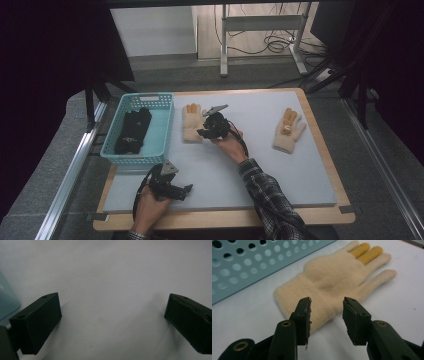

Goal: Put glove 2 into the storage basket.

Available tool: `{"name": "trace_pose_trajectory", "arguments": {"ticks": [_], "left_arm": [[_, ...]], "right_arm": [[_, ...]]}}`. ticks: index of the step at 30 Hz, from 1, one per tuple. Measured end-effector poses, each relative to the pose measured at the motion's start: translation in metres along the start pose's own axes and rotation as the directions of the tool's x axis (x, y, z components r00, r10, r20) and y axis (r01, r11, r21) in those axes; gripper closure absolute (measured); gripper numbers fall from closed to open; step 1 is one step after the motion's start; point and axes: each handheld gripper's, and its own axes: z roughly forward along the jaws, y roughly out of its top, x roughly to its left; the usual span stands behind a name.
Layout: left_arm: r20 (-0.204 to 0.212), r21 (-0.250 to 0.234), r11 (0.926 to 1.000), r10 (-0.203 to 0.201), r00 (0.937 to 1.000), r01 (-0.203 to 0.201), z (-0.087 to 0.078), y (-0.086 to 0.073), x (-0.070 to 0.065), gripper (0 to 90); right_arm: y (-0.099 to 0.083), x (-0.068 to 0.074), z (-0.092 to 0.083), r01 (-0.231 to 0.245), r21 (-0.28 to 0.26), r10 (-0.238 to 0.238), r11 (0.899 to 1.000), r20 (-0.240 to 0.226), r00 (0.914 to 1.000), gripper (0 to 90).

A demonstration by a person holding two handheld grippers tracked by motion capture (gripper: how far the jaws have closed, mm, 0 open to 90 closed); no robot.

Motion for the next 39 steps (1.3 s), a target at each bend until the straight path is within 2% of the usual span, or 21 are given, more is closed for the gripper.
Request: {"name": "trace_pose_trajectory", "arguments": {"ticks": [3, 7, 10, 12, 14, 20, 25, 32, 39], "left_arm": [[0.0, 0.0, 1.0, 0.0, 1.0, 0.0, 0.0, 0.0, 0.0, 1.1], [0.0, 0.0, 1.0, 0.0, 1.0, 0.0, 0.0, 0.0, 0.0, 1.2], [0.0, 0.0, 1.0, 0.0, 1.0, 0.0, 0.0, 0.0, 0.0, 1.2], [0.0, 0.0, 1.0, 0.0, 1.0, 0.0, 0.0, 0.0, 0.0, 1.2], [0.0, 0.0, 1.0, 0.0, 1.0, 0.0, 0.0, 0.0, 0.0, 1.2], [0.001, 0.0, 1.0, -0.001, 1.0, 0.001, 0.0, 0.0, 0.0, 1.2], [0.001, 0.0, 1.0, -0.001, 1.0, 0.001, 0.0, 0.0, 0.0, 1.2], [0.0, 0.0, 1.0, -0.001, 1.0, 0.001, 0.0, 0.0, 0.0, 1.2], [-0.001, 0.002, 1.0, 0.002, 1.0, -0.002, 0.0, 0.0, 0.0, 1.2]], "right_arm": [[0.004, -0.002, 0.008, -0.006, 0.003, 0.006, 1.0, 0.005, 1.0, 56.1], [0.003, -0.003, 0.024, 0.003, 0.061, -0.004, 0.998, 0.016, 0.9999, 56.7], [0.0, -0.008, 0.026, -0.081, 0.048, 0.083, 0.996, -0.037, 0.9958, 70.7], [-0.003, -0.008, 0.027, -0.128, 0.043, 0.13, 0.991, -0.051, 0.9903, 76.7], [-0.002, -0.009, 0.026, -0.143, 0.052, 0.146, 0.988, -0.056, 0.9877, 80.0], [0.003, -0.002, 0.02, -0.086, 0.061, 0.087, 0.994, -0.025, 0.9959, 82.5], [0.01, -0.001, 0.009, -0.084, 0.018, 0.084, 0.996, -0.03, 0.996, 82.7], [0.023, 0.008, -0.015, -0.061, -0.023, 0.06, 0.998, -0.043, 0.9972, 82.7], [0.027, 0.013, -0.048, -0.042, -0.067, 0.039, 0.997, -0.042, 0.9983, 82.8]]}}
